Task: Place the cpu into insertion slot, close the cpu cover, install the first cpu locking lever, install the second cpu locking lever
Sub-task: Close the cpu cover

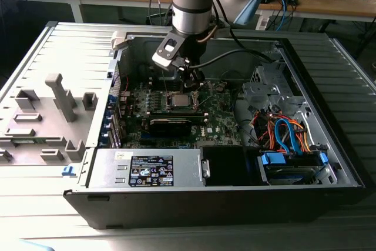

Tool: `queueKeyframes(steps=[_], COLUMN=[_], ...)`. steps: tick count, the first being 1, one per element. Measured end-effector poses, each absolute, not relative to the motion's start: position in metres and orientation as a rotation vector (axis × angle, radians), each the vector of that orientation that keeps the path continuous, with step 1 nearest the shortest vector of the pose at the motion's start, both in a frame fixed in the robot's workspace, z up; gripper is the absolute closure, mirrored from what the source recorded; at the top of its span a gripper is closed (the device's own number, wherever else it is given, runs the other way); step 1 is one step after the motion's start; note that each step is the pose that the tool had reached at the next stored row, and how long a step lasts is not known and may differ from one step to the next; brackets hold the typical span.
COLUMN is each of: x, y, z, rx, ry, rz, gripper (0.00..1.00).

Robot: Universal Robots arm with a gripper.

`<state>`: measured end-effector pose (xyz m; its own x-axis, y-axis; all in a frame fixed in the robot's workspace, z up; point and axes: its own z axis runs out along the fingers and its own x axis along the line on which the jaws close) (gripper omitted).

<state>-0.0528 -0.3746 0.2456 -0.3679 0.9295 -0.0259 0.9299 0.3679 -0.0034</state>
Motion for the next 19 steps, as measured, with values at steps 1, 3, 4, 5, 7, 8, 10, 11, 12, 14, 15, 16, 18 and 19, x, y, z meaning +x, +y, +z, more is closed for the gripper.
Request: queueKeyframes(steps=[1,3,4,5,7,8,10,11,12,14,15,16,18,19], x=[-0.0528,-0.0528,-0.0528,-0.0528,-0.0528,-0.0528,-0.0528,-0.0528,-0.0527,-0.0527,-0.0528,-0.0528,-0.0528,-0.0528], y=[-0.3749,-0.3751,-0.3751,-0.3752,-0.3752,-0.3752,-0.3752,-0.3752,-0.3753,-0.3754,-0.3755,-0.3755,-0.3756,-0.3756], z=[0.2456,0.2456,0.2456,0.2456,0.2457,0.2457,0.2457,0.2457,0.2455,0.2455,0.2455,0.2455,0.2455,0.2454], rx=[1.759,1.793,1.806,1.820,1.857,1.872,1.904,1.930,1.941,1.966,1.977,1.991,2.020,2.034], ry=[2.579,2.556,2.547,2.537,2.510,2.499,2.475,2.456,2.447,2.427,2.418,2.406,2.382,2.370], rz=[-0.027,-0.027,-0.028,-0.028,-0.028,-0.029,-0.029,-0.029,-0.029,-0.030,-0.030,-0.031,-0.032,-0.032], gripper=[0.89,0.89,0.89,0.89,0.89,0.89,0.89,0.89,0.89,0.89,0.89,0.89,0.89,0.89])
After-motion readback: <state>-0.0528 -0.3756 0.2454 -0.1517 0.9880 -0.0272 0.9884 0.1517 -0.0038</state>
